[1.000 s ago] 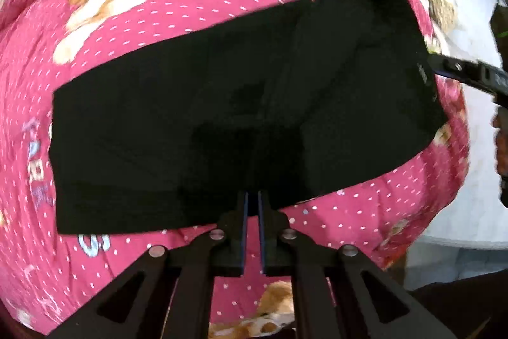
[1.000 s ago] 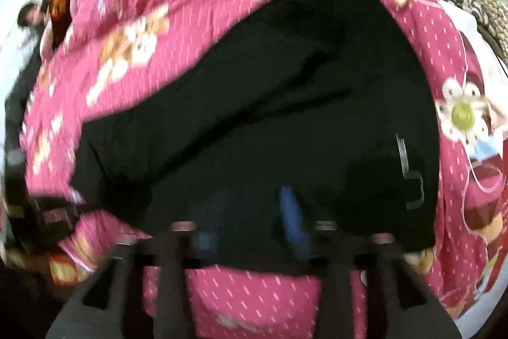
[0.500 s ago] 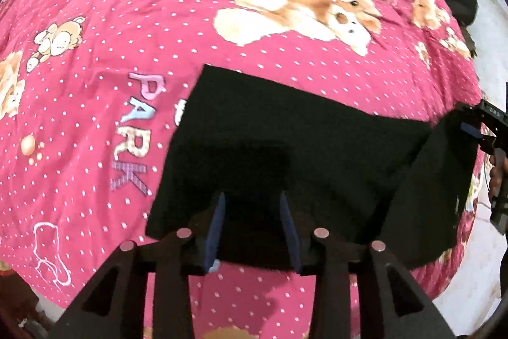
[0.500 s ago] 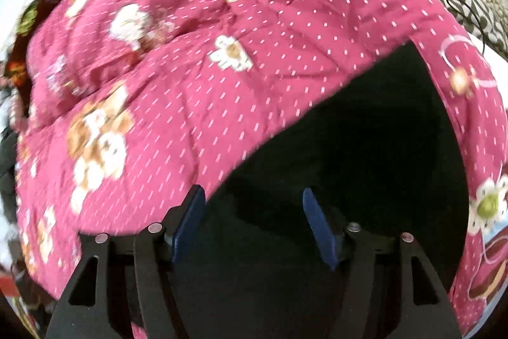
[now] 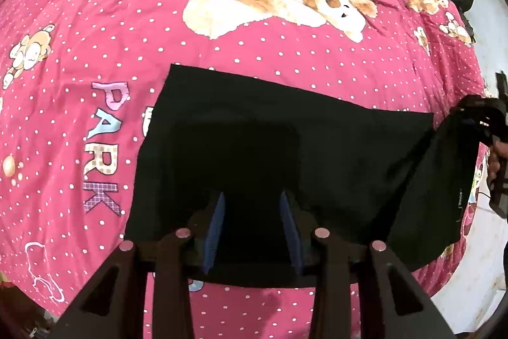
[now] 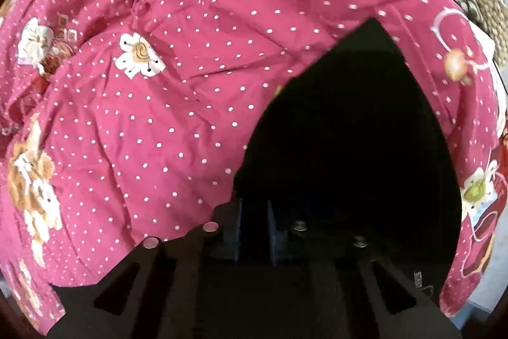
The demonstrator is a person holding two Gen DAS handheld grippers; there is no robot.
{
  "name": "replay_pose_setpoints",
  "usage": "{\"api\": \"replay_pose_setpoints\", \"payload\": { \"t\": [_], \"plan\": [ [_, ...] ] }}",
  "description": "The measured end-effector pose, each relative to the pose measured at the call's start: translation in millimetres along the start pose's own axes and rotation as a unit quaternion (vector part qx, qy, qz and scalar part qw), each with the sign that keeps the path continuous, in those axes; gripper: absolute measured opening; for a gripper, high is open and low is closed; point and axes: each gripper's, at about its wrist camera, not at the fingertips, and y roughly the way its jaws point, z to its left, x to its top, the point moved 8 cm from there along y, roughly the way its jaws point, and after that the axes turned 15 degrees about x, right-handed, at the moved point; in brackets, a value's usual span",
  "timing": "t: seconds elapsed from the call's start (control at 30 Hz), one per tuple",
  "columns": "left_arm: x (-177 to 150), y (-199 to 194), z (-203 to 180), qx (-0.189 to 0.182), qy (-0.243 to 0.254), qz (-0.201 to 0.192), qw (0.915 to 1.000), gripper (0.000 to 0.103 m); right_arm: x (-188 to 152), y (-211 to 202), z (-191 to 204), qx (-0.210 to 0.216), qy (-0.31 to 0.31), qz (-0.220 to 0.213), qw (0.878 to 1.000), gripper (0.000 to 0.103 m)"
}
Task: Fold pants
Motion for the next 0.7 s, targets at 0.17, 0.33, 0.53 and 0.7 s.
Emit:
{"api": "replay_pose_setpoints", "payload": {
  "t": [0.17, 0.33, 0.53, 0.7],
  "plan": [
    [-3, -17, 4, -0.001, 0.011, -0.017, 0.9998, 0.039, -22, -56, -15, 0.055, 0.013, -0.054, 0.997, 0.009],
    [-8, -33, 1, 0.003, 0.029, -0.036, 0.9989, 0.039, -78, -125, -66, 0.097, 0.071, -0.12, 0.985, 0.008],
    [-23, -42, -8, 0.005, 0.05, -0.041, 0.9979, 0.039, -155, -112, -159, 0.082, 0.206, -0.096, 0.97, 0.008],
    [-33, -49, -20, 0.006, 0.064, -0.047, 0.9968, 0.039, -151, -125, -140, 0.113, 0.161, -0.108, 0.974, 0.022]
  ]
}}
